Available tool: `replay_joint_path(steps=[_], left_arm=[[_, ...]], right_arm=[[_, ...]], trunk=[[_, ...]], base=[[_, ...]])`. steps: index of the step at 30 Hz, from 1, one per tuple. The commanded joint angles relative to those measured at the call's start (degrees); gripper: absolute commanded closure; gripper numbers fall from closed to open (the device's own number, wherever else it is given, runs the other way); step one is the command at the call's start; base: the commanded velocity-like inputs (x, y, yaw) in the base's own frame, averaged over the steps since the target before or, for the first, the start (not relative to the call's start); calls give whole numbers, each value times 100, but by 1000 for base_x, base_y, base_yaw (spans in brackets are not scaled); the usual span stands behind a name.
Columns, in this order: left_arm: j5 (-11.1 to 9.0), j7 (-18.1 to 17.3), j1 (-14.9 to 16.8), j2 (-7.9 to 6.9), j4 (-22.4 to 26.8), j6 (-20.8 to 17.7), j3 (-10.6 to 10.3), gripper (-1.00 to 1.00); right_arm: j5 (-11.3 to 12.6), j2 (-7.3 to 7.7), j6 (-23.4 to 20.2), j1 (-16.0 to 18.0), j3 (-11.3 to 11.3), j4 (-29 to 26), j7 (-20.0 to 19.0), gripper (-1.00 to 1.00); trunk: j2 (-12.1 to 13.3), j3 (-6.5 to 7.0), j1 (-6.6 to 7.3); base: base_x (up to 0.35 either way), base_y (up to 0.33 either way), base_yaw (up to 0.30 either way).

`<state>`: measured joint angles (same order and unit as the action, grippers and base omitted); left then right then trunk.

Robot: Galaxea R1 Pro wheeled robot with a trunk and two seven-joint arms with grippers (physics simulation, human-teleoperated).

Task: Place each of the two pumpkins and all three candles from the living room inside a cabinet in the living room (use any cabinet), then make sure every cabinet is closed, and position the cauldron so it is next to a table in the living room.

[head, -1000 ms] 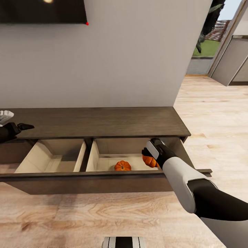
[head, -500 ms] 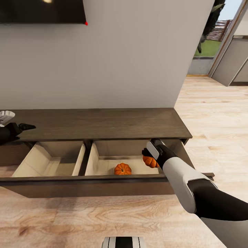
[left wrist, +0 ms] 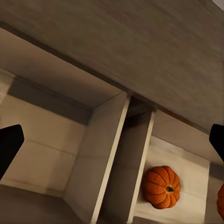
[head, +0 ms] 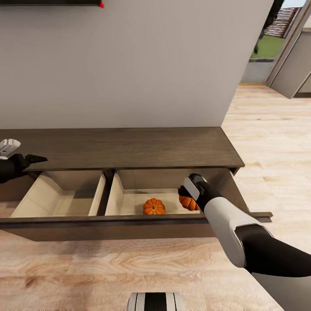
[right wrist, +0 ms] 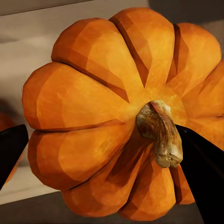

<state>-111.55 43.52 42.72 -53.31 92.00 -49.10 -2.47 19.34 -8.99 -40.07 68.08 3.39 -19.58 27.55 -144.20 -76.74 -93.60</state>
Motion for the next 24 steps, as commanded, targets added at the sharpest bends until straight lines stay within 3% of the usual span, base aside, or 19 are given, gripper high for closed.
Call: replay_joint_path(steps=[1,4,13,14,24], left_arm=[[-60,60,9,-4,3,6,-8,-100],[-60,60,10,-4,3,6,-8,-100],[-102,34,8,-4,3,-2,-8,-100],[-103,34,8,-4,3,-3,-8,-100],[-104,33,8,-10,3,-3,-7,-100]], right_arm=[[55,2,-18,3,39,-9,49,100],[53,3,-17,3,39,-11,49,100],[54,48,-18,3,39,-21,57,100],[57,64,-18,3,39,-20,57,-100],[59,99,-10,3,31,-208,71,-100]], trunk=[[-4,-27,-1],[-8,-94,-9],[-8,-94,-9],[-8,-94,-9],[-8,-94,-9]], base=[[0,0,0],[0,0,0],[0,0,0],[0,0,0],[0,0,0]])
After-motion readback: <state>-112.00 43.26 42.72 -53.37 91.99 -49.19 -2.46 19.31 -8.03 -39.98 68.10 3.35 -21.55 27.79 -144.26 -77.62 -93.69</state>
